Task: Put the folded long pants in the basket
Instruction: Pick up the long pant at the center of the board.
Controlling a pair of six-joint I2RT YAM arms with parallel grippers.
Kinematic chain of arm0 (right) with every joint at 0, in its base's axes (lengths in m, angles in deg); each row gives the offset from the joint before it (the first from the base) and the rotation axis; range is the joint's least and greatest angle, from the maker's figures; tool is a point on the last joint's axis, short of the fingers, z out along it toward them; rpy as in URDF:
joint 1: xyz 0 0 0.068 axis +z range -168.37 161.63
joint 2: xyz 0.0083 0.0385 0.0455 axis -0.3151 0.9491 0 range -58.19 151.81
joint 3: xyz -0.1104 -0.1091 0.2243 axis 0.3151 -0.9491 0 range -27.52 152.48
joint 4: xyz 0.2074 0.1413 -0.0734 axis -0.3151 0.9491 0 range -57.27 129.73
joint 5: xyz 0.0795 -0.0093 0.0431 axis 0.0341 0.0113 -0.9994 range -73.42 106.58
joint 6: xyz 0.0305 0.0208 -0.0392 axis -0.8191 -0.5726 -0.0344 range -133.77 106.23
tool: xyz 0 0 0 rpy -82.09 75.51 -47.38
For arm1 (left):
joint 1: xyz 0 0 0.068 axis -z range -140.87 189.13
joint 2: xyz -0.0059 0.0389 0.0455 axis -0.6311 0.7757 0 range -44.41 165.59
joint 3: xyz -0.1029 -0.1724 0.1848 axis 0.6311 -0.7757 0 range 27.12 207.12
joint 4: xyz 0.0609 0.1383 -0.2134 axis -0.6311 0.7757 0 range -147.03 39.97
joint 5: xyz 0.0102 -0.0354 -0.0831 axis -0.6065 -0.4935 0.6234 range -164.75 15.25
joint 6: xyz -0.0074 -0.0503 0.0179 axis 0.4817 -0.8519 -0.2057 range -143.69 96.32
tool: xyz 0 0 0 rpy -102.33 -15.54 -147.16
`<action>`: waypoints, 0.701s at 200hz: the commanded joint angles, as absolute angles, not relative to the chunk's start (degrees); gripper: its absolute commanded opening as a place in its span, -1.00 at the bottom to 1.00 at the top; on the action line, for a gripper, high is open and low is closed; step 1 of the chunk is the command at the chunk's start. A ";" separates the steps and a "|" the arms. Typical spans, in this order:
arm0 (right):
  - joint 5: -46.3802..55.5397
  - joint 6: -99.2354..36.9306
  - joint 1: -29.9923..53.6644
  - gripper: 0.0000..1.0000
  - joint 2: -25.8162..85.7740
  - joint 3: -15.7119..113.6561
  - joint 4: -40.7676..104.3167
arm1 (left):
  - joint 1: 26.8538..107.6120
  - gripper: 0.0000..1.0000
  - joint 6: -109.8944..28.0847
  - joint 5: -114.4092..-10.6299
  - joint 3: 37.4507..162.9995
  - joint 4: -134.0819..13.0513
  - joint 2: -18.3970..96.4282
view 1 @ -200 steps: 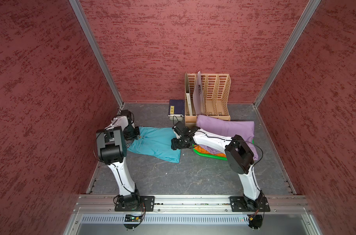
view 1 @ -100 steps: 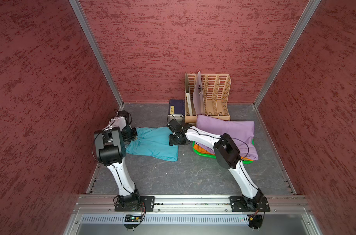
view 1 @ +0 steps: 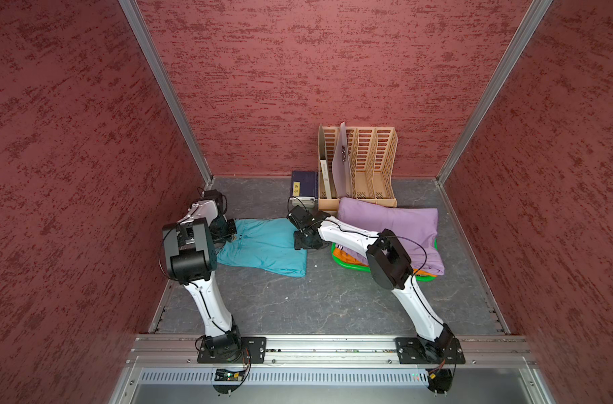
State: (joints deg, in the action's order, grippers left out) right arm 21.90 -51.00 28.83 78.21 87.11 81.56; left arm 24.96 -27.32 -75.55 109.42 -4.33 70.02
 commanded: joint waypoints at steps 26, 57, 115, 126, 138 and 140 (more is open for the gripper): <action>19.91 -47.65 28.31 0.17 79.79 87.51 81.40 | 25.43 -1.00 -27.64 -77.91 108.23 -3.36 71.41; 10.65 -48.44 28.83 -0.04 84.50 90.96 80.91 | 25.44 -1.00 -27.80 -78.00 108.30 -3.36 71.42; 10.62 -45.72 29.01 -0.91 82.23 91.81 79.53 | 25.56 -1.00 -28.97 -80.16 107.96 -3.65 69.19; 12.02 -44.07 29.01 -1.00 79.63 91.32 79.10 | 25.51 -1.00 -29.51 -79.82 107.82 -3.67 67.63; 12.86 -42.78 29.01 -1.00 76.49 90.96 79.00 | 25.60 -1.00 -30.35 -78.39 107.63 -3.43 65.64; 12.88 -42.53 29.07 -1.00 76.03 90.96 79.03 | 25.66 -1.00 -30.51 -78.27 107.67 -3.31 65.23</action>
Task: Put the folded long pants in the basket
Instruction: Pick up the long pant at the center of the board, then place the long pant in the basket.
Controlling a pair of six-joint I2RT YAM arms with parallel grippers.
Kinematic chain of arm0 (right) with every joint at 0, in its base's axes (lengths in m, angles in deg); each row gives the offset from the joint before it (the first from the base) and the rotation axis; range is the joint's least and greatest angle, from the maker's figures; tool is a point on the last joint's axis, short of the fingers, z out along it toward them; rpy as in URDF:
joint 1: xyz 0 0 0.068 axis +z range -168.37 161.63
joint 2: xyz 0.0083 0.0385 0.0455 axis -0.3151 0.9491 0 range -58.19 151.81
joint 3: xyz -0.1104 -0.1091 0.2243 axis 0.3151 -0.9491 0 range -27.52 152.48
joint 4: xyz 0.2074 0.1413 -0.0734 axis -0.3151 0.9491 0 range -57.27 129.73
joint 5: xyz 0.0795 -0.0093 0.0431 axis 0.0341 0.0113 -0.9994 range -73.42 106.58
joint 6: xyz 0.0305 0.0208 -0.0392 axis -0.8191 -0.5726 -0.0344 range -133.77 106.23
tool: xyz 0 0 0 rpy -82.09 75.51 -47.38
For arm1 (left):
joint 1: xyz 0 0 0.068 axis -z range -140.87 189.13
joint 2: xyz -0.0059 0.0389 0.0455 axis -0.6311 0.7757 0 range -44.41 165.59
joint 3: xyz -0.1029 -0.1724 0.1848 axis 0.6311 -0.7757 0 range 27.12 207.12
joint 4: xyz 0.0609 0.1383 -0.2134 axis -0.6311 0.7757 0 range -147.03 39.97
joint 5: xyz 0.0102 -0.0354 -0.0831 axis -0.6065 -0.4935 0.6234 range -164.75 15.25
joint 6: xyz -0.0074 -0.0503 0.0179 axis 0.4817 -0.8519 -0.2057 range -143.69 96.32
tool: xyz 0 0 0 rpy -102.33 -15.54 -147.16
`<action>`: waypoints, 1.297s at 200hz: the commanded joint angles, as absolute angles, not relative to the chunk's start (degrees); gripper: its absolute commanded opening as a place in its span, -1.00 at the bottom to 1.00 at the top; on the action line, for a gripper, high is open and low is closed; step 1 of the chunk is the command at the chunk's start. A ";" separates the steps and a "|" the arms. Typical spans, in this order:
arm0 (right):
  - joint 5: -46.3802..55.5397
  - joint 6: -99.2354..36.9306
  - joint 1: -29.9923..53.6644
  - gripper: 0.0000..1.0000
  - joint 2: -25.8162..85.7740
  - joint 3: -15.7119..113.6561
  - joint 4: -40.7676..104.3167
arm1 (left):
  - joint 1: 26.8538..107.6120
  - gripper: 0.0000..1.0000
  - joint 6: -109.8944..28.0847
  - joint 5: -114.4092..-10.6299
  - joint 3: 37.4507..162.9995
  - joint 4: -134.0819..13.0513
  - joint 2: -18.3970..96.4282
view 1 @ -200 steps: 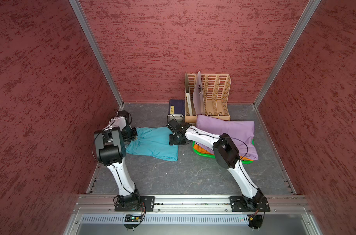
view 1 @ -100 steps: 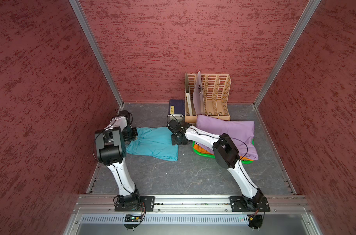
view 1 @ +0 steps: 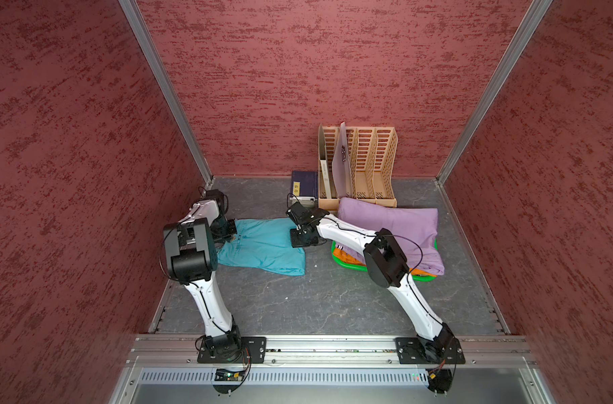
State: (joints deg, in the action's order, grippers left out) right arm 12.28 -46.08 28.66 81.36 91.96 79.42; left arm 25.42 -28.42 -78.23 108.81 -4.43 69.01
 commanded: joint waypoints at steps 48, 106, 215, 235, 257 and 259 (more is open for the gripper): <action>11.31 -39.38 29.00 -1.00 65.15 91.25 84.64 | 25.07 -1.00 -35.42 -71.49 111.41 5.80 55.47; 14.52 -34.70 27.51 -1.00 52.17 91.66 95.18 | 31.73 -1.00 -35.82 -62.35 122.89 18.13 43.66; 25.30 -33.32 0.29 -1.00 25.58 74.19 103.00 | 67.14 -1.00 -61.05 -63.76 151.27 22.14 61.76; 27.75 -32.80 -3.51 -1.00 25.52 73.18 104.94 | 72.69 -1.00 -62.94 -66.54 160.62 23.45 68.70; 31.67 -32.68 -6.65 -1.00 24.34 70.96 105.09 | 77.42 -1.00 -63.96 -68.86 168.03 24.60 75.42; 31.89 -32.62 -6.93 -1.00 24.08 70.49 104.78 | 77.69 -1.00 -64.14 -68.97 168.43 24.61 75.92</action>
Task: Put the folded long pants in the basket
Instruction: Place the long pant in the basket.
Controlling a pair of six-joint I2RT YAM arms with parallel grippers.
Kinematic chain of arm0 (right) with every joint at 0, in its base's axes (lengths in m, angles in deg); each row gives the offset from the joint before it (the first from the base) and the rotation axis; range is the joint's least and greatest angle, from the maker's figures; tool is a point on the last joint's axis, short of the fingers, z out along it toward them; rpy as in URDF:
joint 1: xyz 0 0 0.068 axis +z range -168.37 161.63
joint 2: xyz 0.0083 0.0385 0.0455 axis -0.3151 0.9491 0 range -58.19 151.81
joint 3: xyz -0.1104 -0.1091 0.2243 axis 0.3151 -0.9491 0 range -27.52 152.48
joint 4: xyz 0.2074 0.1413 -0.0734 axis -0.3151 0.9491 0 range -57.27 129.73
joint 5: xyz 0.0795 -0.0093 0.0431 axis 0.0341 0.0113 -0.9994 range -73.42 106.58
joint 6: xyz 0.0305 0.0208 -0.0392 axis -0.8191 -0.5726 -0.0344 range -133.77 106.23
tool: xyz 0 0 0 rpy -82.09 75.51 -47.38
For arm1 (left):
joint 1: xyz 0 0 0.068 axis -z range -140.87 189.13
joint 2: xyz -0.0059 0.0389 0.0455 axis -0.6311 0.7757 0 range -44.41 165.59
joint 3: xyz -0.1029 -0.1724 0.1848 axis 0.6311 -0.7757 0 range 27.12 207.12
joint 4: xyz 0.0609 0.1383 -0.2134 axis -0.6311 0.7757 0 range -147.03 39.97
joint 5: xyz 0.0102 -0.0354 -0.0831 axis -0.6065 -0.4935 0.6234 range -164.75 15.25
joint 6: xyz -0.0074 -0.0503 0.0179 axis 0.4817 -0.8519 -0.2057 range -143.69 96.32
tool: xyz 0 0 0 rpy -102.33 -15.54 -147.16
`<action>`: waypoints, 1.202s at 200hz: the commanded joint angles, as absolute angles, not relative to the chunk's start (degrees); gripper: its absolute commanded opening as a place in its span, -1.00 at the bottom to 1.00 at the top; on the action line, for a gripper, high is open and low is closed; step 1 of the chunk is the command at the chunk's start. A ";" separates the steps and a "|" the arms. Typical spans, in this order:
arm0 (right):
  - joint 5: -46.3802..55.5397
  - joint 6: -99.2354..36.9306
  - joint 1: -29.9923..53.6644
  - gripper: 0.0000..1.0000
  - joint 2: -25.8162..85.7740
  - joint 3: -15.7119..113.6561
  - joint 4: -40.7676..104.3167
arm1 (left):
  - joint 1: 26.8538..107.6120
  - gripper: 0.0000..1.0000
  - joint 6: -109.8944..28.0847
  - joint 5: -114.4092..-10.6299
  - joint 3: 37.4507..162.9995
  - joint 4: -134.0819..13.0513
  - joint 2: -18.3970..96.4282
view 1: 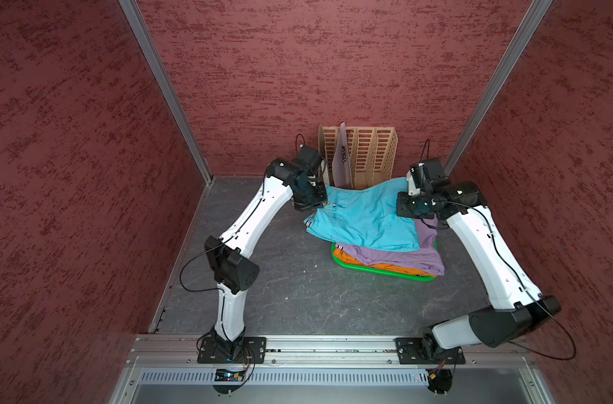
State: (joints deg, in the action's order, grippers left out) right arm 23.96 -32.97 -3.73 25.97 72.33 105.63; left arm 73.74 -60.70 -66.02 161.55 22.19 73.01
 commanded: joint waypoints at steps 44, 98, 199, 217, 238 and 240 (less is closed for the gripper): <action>31.64 -31.11 -14.60 -1.00 21.94 63.60 100.98 | 79.38 -1.00 -65.13 -67.03 171.17 21.50 81.31; 30.54 -30.03 -21.14 -1.00 20.56 57.83 98.55 | 80.00 -1.00 -65.08 -66.95 171.17 18.64 84.87; 30.62 -32.94 -23.76 -1.00 24.72 50.30 95.01 | 79.65 -1.00 -62.93 -69.25 171.19 19.66 92.25; 30.76 -33.72 -23.88 -1.00 24.96 48.51 94.32 | 79.02 -1.00 -62.15 -69.89 171.17 19.85 92.29; 27.72 -34.57 -24.59 -0.62 24.96 48.48 95.13 | 77.53 -0.69 -61.37 -68.67 171.24 19.48 91.50; 27.32 -34.64 -24.65 -0.54 24.96 48.57 95.13 | 77.43 -0.66 -61.30 -68.53 171.23 19.42 91.39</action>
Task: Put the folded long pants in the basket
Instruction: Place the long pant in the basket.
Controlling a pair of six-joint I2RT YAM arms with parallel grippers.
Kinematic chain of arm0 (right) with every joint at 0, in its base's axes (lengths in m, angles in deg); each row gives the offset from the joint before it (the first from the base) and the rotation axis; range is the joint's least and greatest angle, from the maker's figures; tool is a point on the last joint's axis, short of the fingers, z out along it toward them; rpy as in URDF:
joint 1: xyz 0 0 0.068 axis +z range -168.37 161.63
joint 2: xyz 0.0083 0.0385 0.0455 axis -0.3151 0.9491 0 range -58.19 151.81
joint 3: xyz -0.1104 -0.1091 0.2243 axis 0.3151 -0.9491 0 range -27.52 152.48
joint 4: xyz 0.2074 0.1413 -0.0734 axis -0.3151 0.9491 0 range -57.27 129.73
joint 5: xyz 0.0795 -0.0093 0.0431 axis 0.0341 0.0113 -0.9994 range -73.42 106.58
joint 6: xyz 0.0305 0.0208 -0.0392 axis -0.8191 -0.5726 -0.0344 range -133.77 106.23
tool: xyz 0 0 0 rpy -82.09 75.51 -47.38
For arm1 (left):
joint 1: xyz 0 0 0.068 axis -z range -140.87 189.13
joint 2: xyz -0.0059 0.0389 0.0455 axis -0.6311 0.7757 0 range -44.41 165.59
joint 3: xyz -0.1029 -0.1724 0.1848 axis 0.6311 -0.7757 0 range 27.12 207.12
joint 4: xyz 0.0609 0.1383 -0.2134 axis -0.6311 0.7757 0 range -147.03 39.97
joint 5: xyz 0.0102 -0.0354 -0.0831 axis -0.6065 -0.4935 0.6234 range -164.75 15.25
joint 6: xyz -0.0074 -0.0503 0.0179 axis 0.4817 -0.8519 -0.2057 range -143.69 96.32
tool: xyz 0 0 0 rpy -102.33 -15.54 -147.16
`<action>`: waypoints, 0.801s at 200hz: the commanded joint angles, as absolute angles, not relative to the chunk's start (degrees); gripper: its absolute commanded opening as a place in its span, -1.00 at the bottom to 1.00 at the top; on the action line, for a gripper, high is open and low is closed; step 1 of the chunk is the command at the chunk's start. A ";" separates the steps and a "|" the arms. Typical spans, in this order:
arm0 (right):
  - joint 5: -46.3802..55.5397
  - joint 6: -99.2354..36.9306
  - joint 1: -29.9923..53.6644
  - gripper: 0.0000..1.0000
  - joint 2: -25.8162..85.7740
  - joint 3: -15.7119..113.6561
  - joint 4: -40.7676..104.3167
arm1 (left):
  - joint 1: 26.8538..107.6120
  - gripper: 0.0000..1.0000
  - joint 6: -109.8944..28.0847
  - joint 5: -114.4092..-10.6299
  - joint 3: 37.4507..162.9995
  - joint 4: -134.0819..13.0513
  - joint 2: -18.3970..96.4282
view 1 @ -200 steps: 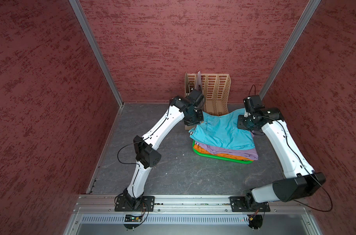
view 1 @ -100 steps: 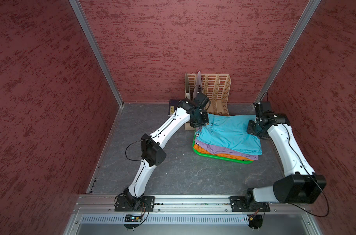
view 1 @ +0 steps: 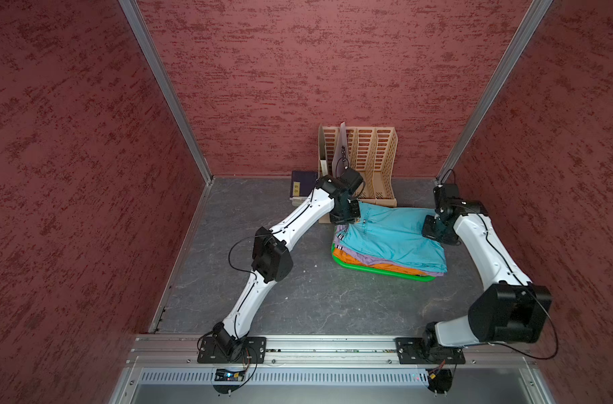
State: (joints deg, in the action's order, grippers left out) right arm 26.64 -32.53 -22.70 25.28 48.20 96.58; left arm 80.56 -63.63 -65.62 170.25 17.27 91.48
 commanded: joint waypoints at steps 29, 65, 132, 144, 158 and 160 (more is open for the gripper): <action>23.93 -34.47 -24.75 0.17 23.82 53.10 97.36 | 75.68 -0.29 -59.44 -65.92 171.26 19.93 88.43; 17.51 -34.26 -24.74 0.15 20.64 56.86 93.27 | 75.24 -0.21 -56.82 -66.77 169.85 21.72 80.97; -0.87 -38.29 -26.48 -0.56 24.81 47.75 73.58 | 81.67 -0.63 -50.94 -43.66 154.90 3.43 76.28; -6.51 -40.56 -28.74 -0.74 24.96 44.54 67.45 | 82.09 -0.68 -50.23 -42.23 155.42 2.91 79.33; -14.95 -45.65 -32.38 -0.90 27.35 40.05 59.11 | 81.75 -0.74 -49.97 -42.14 154.81 2.95 82.36; -16.07 -46.37 -32.83 -0.93 27.58 39.52 58.07 | 81.58 -0.75 -49.90 -42.21 154.60 2.87 82.75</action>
State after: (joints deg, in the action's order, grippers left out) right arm -1.18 -38.96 -27.49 24.93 45.12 74.83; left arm 82.29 -52.28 -47.31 157.03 6.19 76.40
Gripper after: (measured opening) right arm 0.092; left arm 0.143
